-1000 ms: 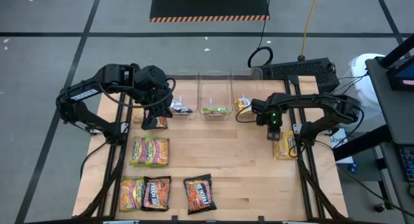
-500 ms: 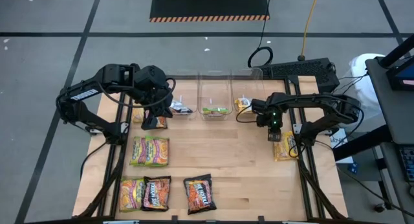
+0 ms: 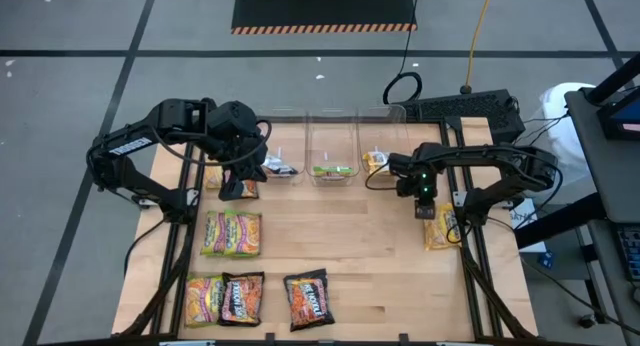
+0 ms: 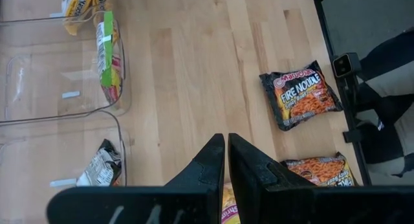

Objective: Sort Maruchan noodles
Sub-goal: Put the yellow noodle pack into the right transparent bin

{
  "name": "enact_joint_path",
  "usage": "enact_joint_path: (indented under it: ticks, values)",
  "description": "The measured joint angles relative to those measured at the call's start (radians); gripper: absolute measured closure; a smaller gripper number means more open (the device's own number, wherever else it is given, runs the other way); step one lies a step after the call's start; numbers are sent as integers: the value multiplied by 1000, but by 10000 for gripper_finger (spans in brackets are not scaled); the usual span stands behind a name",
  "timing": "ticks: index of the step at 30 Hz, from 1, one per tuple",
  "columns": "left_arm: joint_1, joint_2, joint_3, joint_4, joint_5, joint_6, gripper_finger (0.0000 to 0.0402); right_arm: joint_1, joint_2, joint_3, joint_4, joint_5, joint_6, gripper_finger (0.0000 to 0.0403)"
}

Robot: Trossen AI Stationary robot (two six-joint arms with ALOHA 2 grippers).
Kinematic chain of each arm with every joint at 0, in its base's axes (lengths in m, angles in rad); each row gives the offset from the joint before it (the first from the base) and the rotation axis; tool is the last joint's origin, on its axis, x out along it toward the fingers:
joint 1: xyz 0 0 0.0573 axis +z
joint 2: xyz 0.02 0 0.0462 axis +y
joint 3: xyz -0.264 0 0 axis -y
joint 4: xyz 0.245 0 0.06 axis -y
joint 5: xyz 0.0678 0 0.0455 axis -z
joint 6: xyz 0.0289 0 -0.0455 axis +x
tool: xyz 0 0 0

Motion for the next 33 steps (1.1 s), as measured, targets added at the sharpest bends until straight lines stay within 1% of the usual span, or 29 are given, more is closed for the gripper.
enact_joint_path:
  ticks: [4, 13, 17, 20, 25, 26, 33]
  values:
    - [0, 0, 0, 0, 0, -11, 376, 15, 6, -3, 20, 0, 0, 326]
    - [0, 0, 0, 0, 0, -20, 376, 56, 98, -7, 41, 0, 2, 326]
    - [0, 0, 0, 0, 0, -18, 376, 67, 116, -13, 63, 1, 1, 328]
    - [0, 0, 0, 0, 0, -18, 376, 72, 124, -13, 73, 1, -1, 343]
    - [0, 0, 0, 0, 0, -18, 376, 72, 127, -13, 72, 1, -4, 392]
    - [0, 0, 0, 0, 0, -18, 376, 72, 127, -13, 72, 1, -5, 397]
    - [0, 0, 0, 0, 0, -20, 376, 72, 127, -12, 61, -2, -22, 402]
